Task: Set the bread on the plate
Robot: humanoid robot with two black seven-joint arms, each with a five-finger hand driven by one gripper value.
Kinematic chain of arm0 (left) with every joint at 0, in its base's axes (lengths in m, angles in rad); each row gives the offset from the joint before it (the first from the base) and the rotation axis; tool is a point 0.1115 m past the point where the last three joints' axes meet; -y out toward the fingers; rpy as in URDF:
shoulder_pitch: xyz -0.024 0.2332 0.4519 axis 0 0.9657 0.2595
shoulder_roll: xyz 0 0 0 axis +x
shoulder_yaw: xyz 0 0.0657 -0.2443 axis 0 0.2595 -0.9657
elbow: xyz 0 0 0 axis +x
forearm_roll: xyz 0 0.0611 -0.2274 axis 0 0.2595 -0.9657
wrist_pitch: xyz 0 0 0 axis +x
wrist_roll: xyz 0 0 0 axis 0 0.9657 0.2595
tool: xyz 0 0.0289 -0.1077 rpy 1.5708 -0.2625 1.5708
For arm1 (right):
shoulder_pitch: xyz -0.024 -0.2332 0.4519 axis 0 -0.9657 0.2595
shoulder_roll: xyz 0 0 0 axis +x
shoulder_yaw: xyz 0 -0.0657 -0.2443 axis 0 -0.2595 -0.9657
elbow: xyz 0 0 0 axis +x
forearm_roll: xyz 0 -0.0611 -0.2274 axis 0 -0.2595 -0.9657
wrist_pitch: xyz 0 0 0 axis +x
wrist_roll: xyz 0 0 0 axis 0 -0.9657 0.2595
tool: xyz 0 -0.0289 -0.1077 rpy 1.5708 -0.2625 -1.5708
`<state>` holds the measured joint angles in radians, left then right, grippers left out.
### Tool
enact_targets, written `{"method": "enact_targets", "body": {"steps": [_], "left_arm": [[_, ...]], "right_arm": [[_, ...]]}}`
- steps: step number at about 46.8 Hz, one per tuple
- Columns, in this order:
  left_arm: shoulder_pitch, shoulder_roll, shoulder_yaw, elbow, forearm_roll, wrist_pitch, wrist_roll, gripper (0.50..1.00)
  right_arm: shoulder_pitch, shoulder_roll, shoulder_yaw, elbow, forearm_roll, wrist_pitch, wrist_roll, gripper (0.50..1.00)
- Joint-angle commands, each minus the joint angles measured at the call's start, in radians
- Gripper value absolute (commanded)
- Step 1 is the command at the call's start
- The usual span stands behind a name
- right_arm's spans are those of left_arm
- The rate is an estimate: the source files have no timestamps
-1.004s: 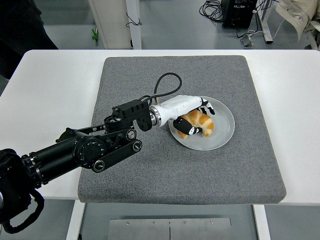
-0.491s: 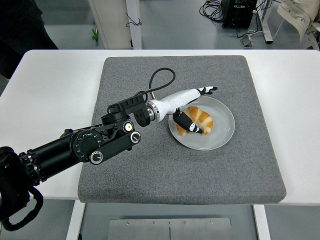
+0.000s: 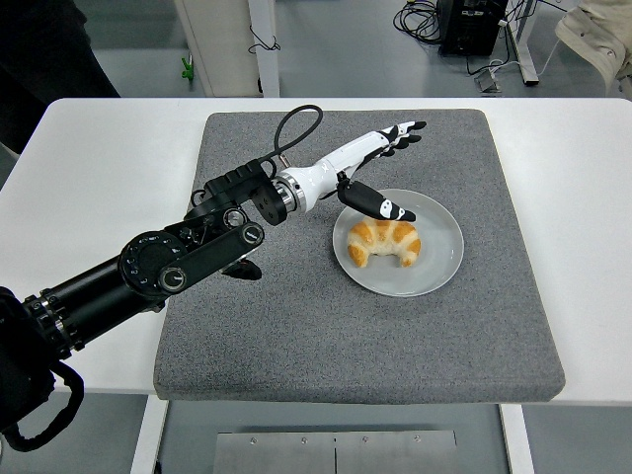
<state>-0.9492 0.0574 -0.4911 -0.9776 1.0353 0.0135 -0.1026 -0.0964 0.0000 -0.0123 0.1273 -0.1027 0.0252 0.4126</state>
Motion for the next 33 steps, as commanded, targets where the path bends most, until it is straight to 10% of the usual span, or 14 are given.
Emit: {"method": "enact_targets", "body": {"steps": [1,33], "left_arm": [[0.001,0.019,-0.021,0.0,-0.059,0.0,0.0,0.966],[0.033,0.157,-0.245,0.082,-0.417,0.017,-0.055,0.968]], "right_arm": [[0.0,0.0,0.0,0.0,0.0,-0.001,0.0,1.0],[0.0,0.0,0.0,0.0,0.0,-0.001,0.0,1.0]]}}
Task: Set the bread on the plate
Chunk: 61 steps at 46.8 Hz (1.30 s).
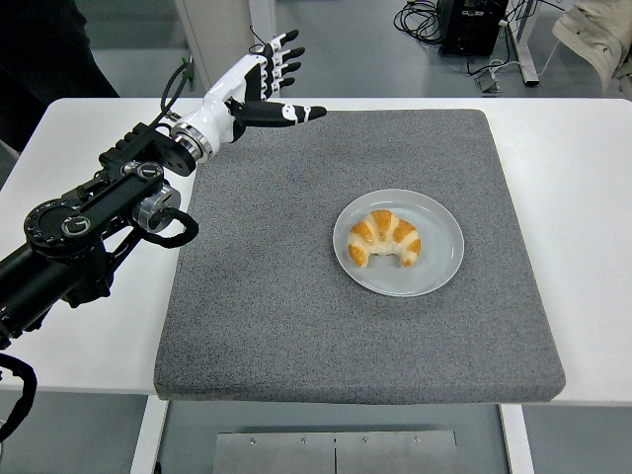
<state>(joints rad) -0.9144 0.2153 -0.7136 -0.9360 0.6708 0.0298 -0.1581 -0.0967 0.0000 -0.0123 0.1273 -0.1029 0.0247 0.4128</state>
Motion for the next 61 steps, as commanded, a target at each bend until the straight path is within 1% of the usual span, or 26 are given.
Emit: {"method": "enact_targets", "body": {"steps": [1,7,9,13,16,18,26,30,34,37,40,47,61], "left_arm": [[-0.003,-0.002,-0.026,0.058,-0.072,0.002,0.0,0.968],[-0.015,-0.004,-0.027,0.163,-0.189,0.015,-0.008,0.968],[-0.018,-0.005,-0.027,0.193,-0.214,0.015,-0.021,0.968],[-0.024,-0.005,-0.029,0.247,-0.24,0.013,-0.066,0.966],[-0.034,-0.011,-0.029,0.276,-0.252,0.013,-0.1,0.966],[-0.04,-0.017,-0.029,0.295,-0.267,0.012,-0.112,0.966],[-0.05,-0.031,-0.029,0.338,-0.359,0.005,-0.138,0.966],[-0.055,-0.05,-0.03,0.374,-0.393,0.005,-0.17,0.966],[-0.06,-0.086,-0.03,0.442,-0.416,0.004,-0.208,0.965],[-0.069,-0.111,-0.03,0.486,-0.439,0.001,-0.225,0.966],[-0.069,-0.129,-0.03,0.511,-0.47,-0.007,-0.233,0.966],[-0.07,-0.142,-0.03,0.514,-0.545,-0.013,-0.241,0.965],[-0.084,-0.163,-0.044,0.516,-0.574,-0.013,-0.241,0.965]], "right_arm": [[0.002,0.0,0.0,0.0,0.0,0.0,0.0,1.0],[0.0,0.0,0.0,0.0,0.0,0.001,0.0,1.0],[0.0,0.0,0.0,0.0,0.0,0.0,0.0,1.0],[0.0,0.0,0.0,0.0,0.0,0.0,0.0,1.0],[0.002,0.0,0.0,0.0,0.0,0.0,0.0,1.0],[0.0,0.0,0.0,0.0,0.0,0.0,0.0,1.0],[0.0,0.0,0.0,0.0,0.0,0.0,0.0,1.0],[0.0,0.0,0.0,0.0,0.0,0.001,0.0,1.0],[0.0,0.0,0.0,0.0,0.0,0.0,0.0,1.0],[0.0,0.0,0.0,0.0,0.0,0.0,0.0,1.0],[0.0,0.0,0.0,0.0,0.0,0.0,0.0,1.0],[0.0,0.0,0.0,0.0,0.0,0.001,0.0,1.0],[0.0,0.0,0.0,0.0,0.0,0.001,0.0,1.0]]}}
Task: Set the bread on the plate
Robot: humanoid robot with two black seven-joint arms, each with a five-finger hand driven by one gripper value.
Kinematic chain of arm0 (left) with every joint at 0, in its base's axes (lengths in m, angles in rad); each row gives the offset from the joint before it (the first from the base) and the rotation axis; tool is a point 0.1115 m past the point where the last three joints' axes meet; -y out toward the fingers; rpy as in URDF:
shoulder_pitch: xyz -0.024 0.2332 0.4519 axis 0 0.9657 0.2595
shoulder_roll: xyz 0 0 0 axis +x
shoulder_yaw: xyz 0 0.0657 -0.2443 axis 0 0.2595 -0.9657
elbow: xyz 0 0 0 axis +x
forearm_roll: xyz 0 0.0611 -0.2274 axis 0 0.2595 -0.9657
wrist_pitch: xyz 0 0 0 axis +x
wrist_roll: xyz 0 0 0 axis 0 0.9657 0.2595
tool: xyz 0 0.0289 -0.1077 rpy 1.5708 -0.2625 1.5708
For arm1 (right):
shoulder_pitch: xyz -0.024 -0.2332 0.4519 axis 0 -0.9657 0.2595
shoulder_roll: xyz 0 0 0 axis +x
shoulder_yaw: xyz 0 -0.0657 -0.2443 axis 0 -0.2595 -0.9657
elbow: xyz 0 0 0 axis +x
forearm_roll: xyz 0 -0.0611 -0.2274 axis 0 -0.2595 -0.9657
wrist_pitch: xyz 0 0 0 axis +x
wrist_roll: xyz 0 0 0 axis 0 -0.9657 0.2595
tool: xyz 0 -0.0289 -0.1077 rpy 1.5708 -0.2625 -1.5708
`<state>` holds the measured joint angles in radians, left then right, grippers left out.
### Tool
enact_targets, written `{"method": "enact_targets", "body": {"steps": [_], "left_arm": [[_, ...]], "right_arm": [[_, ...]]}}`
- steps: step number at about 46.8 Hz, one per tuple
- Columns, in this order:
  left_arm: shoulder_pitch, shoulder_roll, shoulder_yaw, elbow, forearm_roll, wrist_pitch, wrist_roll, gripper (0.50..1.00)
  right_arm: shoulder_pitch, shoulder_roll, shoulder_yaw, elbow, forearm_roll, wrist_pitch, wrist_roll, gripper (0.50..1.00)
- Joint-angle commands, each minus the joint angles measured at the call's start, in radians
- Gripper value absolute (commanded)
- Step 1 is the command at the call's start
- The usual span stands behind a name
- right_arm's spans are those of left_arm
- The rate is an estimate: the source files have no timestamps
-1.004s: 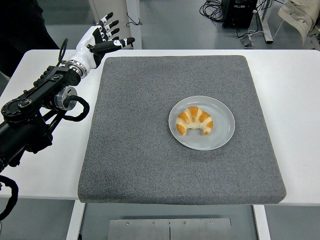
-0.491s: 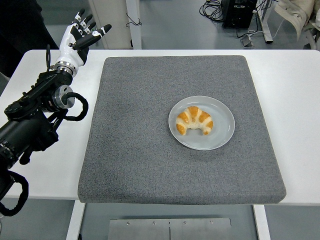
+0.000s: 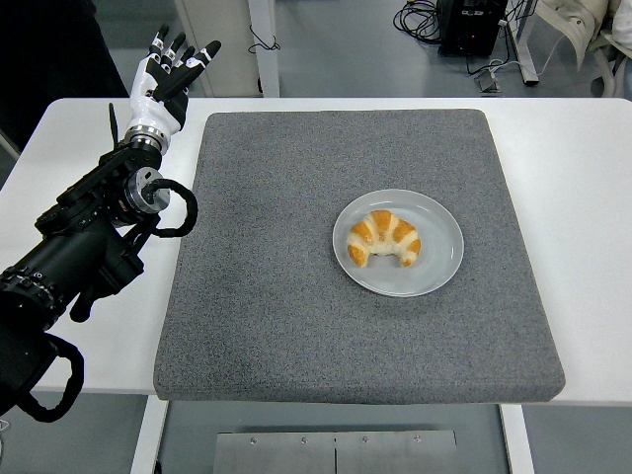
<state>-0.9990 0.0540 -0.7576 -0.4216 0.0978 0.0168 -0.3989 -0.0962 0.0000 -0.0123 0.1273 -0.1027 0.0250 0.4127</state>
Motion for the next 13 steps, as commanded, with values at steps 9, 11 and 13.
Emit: {"method": "enact_targets", "body": {"steps": [9,11,13], "left_arm": [[0.0,-0.01,0.0,0.001,-0.001,0.0,0.002,0.965],[0.0,-0.008,0.0,0.001,-0.001,0.0,0.002,0.965],[0.0,-0.008,0.0,0.001,-0.001,0.0,0.002,0.965]], "right_arm": [[0.01,0.0,-0.006,0.008,0.0,0.003,0.0,1.0],[0.01,0.0,-0.006,0.008,0.0,0.003,0.0,1.0],[0.009,0.0,-0.008,0.008,0.0,0.003,0.0,1.0]]}}
